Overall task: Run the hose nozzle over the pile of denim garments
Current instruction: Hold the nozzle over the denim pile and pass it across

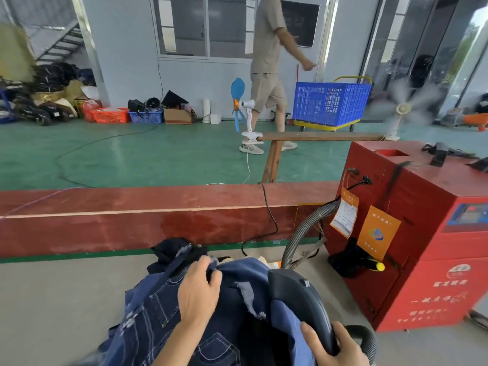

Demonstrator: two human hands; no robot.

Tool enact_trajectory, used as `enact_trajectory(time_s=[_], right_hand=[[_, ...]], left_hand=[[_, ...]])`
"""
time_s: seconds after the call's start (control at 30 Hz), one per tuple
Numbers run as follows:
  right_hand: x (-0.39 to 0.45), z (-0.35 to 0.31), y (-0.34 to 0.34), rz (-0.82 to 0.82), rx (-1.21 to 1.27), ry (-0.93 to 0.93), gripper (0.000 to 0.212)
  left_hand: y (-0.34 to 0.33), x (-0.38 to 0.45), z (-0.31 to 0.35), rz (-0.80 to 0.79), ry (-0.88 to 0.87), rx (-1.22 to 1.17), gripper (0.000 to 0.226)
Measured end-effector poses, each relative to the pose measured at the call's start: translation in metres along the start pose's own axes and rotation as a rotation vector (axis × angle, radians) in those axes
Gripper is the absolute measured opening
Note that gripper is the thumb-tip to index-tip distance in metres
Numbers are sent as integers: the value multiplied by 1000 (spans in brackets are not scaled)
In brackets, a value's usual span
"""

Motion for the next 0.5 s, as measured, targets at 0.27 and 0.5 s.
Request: enact_trajectory(time_s=[0.27,0.5], right_hand=[[42,23,53,-240,-372,-39,32],[46,18,64,-242,-443,-123,37]], left_hand=[[-32,10,87,-432,-289,75,66],[-74,-61,25,-574,-675,500,70]])
Point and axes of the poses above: each hand's wrist, its own x-axis towards the middle knuckle, its own y-axis out of the back of the hand, z = x × y, the point moved 6 cm from there along x, towards the middle knuckle, and after that the axes turned 9 degrees about x, right-handed, at the moved point
